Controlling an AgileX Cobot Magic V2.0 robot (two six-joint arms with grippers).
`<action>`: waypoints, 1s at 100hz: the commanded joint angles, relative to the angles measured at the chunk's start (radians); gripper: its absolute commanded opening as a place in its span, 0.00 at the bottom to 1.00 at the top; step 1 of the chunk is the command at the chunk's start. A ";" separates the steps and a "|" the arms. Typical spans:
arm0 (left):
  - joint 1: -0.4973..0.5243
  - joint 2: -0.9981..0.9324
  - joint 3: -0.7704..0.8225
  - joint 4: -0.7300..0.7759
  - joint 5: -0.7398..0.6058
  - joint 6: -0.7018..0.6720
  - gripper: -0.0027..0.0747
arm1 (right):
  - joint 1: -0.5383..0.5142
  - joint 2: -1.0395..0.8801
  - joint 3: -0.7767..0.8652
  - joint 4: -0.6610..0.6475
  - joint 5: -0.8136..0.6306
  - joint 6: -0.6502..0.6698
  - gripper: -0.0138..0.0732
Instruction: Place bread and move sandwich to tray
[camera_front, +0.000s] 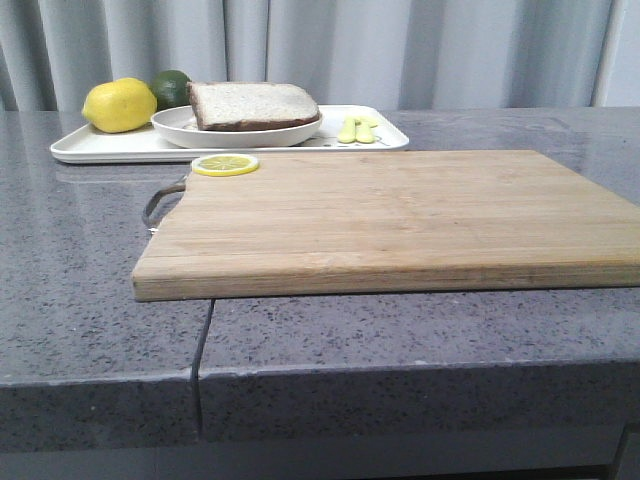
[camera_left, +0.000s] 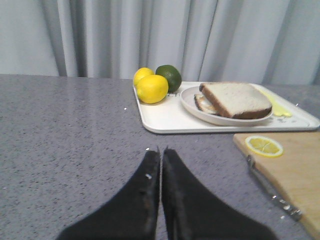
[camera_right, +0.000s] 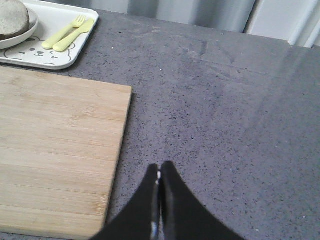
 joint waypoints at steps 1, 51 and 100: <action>-0.004 -0.021 0.035 0.087 -0.094 0.003 0.01 | -0.004 0.000 -0.025 -0.005 -0.069 -0.002 0.08; 0.000 -0.245 0.286 0.191 -0.132 0.001 0.01 | -0.004 0.000 -0.025 -0.005 -0.068 -0.002 0.08; 0.023 -0.245 0.286 0.155 -0.132 0.001 0.01 | -0.004 0.000 -0.025 -0.005 -0.068 -0.002 0.08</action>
